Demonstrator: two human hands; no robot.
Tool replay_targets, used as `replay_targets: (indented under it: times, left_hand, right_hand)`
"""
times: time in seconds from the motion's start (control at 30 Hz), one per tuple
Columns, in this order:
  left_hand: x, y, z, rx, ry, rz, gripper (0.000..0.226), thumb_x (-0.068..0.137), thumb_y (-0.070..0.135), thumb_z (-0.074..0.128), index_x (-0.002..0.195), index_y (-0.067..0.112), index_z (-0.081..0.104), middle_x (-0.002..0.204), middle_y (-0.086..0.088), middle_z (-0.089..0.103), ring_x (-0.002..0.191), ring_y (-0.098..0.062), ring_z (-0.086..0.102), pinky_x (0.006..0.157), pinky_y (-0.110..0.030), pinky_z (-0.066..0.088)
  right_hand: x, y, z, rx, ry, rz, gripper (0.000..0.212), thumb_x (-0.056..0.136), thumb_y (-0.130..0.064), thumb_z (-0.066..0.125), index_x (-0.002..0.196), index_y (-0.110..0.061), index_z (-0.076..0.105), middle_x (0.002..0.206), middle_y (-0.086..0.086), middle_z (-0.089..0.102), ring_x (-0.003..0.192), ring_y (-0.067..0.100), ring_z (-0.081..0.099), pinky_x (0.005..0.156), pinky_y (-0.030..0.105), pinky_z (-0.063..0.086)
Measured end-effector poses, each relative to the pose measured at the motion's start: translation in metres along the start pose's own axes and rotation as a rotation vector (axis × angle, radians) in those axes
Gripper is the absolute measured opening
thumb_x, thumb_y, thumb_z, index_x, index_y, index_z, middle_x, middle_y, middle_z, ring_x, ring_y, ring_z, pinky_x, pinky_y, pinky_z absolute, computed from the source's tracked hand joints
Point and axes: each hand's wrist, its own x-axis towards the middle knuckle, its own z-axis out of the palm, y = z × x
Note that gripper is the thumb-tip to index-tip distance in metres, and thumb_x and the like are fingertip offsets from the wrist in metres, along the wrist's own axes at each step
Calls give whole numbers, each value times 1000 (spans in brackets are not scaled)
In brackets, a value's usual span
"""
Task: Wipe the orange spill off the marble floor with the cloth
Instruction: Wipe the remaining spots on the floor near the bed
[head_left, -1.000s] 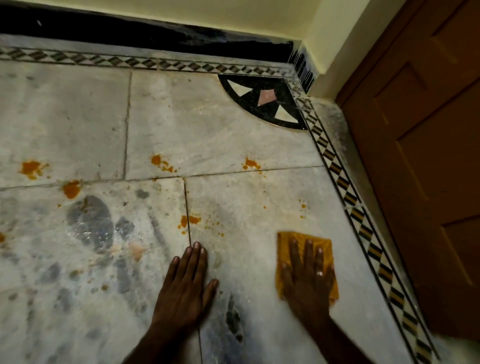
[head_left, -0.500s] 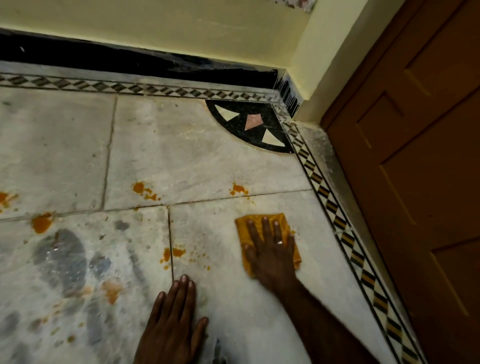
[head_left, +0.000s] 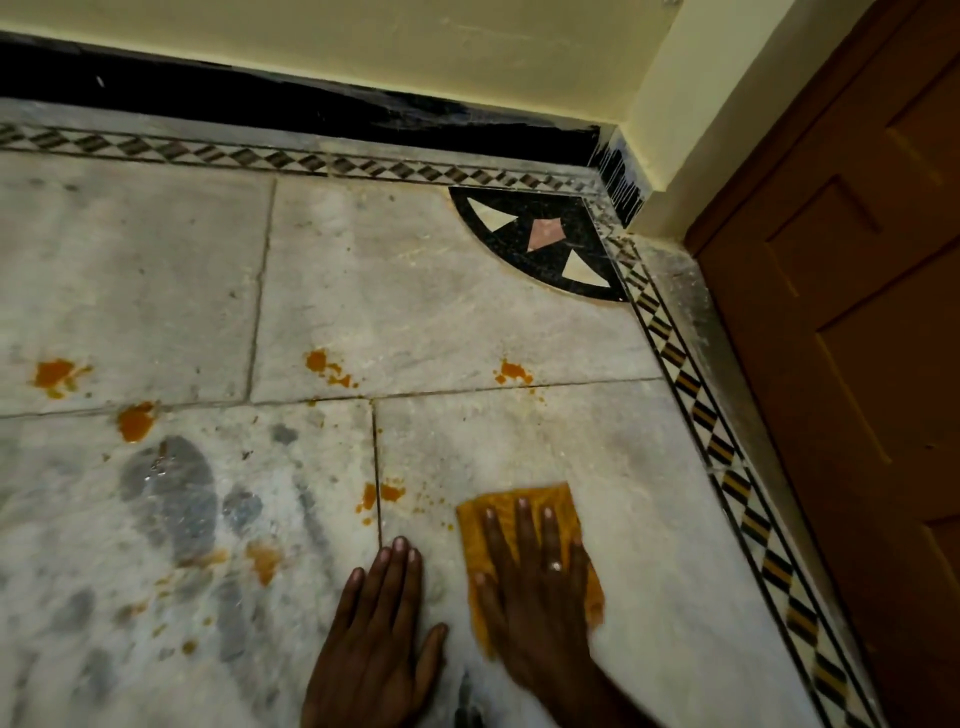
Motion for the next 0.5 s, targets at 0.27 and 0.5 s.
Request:
replay_targets:
  times: [0.27,0.5]
  left_hand:
    - [-7,-13,-3,5,-90,-8,74,97,57,36,151,6,39,160,-11,34,147,-26,35,119,-45,24]
    - [-23,-25,-14,5,-124,-63,73,100,57,35,153,7,35,162,-10,31,150,-25,29,119,-46,24]
  right_hand:
    - [84,58,-13,-32,-114,197,66,96,-60,18,157,-35,22,164,7,26,149,37,28,111,68,27]
    - [-61,-11,1,-26,-76,26,61,101,-51,17,151,-27,41,158,15,38,141,44,39,108,65,32]
